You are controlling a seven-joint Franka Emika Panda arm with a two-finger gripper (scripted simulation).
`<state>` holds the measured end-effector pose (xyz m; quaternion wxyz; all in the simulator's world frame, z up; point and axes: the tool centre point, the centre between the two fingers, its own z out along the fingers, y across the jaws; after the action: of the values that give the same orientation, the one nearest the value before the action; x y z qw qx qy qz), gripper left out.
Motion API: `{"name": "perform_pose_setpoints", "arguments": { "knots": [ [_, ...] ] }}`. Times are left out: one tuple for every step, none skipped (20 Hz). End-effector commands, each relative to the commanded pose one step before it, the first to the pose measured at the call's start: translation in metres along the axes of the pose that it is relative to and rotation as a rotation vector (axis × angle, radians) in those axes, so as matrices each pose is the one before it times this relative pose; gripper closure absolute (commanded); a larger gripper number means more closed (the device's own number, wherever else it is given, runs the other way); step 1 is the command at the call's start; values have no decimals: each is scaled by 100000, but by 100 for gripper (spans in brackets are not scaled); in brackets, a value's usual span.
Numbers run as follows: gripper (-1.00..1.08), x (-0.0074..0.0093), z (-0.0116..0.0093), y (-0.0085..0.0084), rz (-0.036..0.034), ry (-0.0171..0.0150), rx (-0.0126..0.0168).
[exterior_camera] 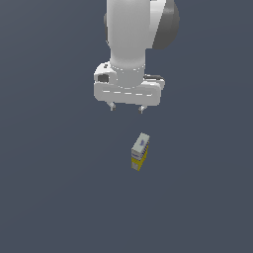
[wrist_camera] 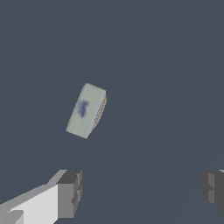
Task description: Pick up the object and move it to a goal position.
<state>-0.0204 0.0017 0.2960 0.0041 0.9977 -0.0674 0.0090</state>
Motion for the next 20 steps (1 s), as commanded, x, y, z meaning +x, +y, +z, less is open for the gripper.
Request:
{"name": "perform_pose_setpoints", "arguments": {
  "knots": [
    [-92,763,1024,-795,4358,-236,10],
    [-92,323,467,-373,1984,-92,11],
    [-92,323,497,-400,2081,-98,14],
    [-92,309,509,-411,2098,-100,16],
    [-92,292,517,-420,2099,-102,17],
    [-92,274,525,-427,2100,-104,19],
    [-92,256,532,-432,2095,-106,20],
    [-92,229,518,-420,2012,-104,21],
    [-92,201,496,-402,1903,-100,21],
    [-92,176,474,-382,1797,-97,20],
    [-92,153,450,-362,1689,-93,20],
    [-92,132,425,-340,1581,-88,19],
    [-92,113,400,-318,1472,-84,18],
    [-92,97,374,-294,1367,-79,17],
    [-92,82,346,-272,1256,-74,16],
    [-92,68,318,-249,1147,-68,14],
    [-92,58,290,-224,1041,-63,13],
    [-92,47,261,-202,930,-57,12],
    [-92,39,231,-178,821,-50,10],
    [-92,30,201,-155,710,-44,9]
  ]
}}
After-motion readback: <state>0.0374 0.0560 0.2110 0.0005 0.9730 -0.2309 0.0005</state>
